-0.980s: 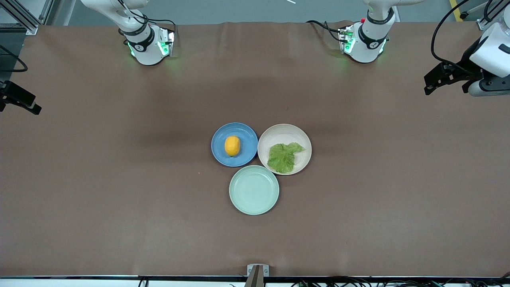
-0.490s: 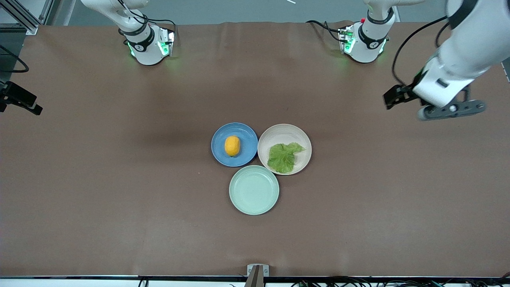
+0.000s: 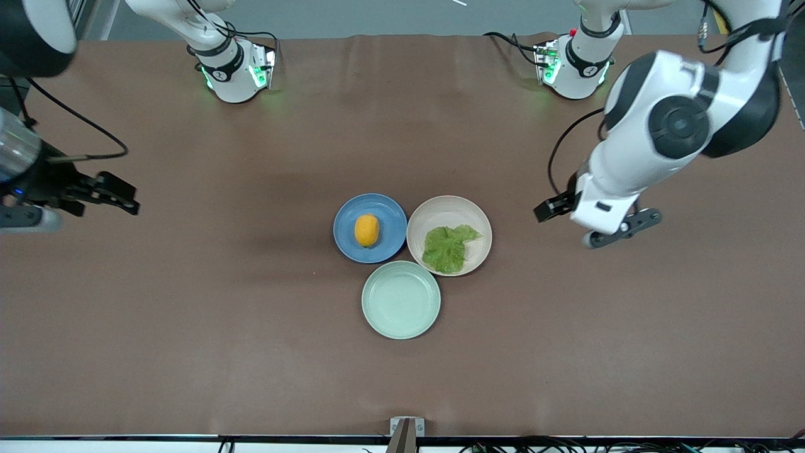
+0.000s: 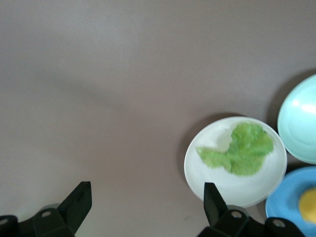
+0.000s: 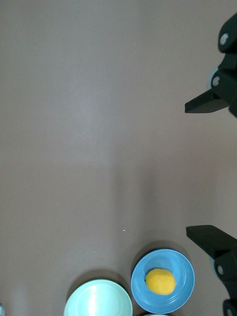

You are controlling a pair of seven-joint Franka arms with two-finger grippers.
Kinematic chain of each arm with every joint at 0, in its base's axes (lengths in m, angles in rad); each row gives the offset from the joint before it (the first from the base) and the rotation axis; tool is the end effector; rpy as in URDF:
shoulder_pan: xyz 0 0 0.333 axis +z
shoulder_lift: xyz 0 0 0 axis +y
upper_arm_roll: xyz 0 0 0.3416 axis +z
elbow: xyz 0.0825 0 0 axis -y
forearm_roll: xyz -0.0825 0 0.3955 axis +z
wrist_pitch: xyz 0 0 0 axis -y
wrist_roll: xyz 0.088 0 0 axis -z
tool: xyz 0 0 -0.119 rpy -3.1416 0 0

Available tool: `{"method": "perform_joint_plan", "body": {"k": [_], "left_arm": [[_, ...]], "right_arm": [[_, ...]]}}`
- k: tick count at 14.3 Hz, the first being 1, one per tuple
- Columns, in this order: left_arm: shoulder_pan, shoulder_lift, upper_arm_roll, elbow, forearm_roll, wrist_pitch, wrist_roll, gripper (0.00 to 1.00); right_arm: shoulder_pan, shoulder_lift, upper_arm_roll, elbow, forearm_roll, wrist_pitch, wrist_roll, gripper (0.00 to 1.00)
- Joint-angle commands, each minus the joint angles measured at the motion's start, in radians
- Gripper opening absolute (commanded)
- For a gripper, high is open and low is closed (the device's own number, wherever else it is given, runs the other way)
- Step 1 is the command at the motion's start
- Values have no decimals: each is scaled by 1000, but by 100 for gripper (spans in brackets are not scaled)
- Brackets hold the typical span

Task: Pick lemon and lettuce from plates
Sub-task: 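Reach the right gripper toward the lemon while the left gripper reaches the lettuce, then grasp the lemon with the right gripper while the left gripper grasps the lettuce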

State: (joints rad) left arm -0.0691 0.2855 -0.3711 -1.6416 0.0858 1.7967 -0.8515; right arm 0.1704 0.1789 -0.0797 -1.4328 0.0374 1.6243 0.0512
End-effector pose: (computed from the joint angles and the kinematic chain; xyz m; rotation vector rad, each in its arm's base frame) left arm 0.5955 -0.2473 0.4582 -3.0275 -0.6066 0.1552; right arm 0.6265 0.0659 0.6032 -3.1169 -0.0610 -0.0179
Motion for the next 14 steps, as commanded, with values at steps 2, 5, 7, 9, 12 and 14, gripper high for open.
{"method": "perform_joint_plan", "body": {"k": [2, 5, 7, 9, 12, 14], "left_arm": [[-90, 144, -3, 9, 90, 126, -247, 100], [-139, 242, -3, 9, 115, 229, -392, 100], [-172, 297, -3, 11, 143, 286, -493, 97], [-181, 345, -3, 20, 152, 338, -613, 93], [-216, 403, -3, 22, 147, 412, -717, 83], [-227, 431, -2, 25, 144, 434, -770, 80]], "right_arm": [[148, 59, -3, -3, 12, 8, 88, 100], [277, 132, -3, -30, 73, 47, 264, 100], [330, 155, -3, -124, 102, 165, 312, 100], [374, 175, -3, -240, 151, 329, 317, 100], [434, 267, -3, -268, 179, 458, 349, 100], [477, 321, -3, -268, 179, 535, 426, 100]]}}
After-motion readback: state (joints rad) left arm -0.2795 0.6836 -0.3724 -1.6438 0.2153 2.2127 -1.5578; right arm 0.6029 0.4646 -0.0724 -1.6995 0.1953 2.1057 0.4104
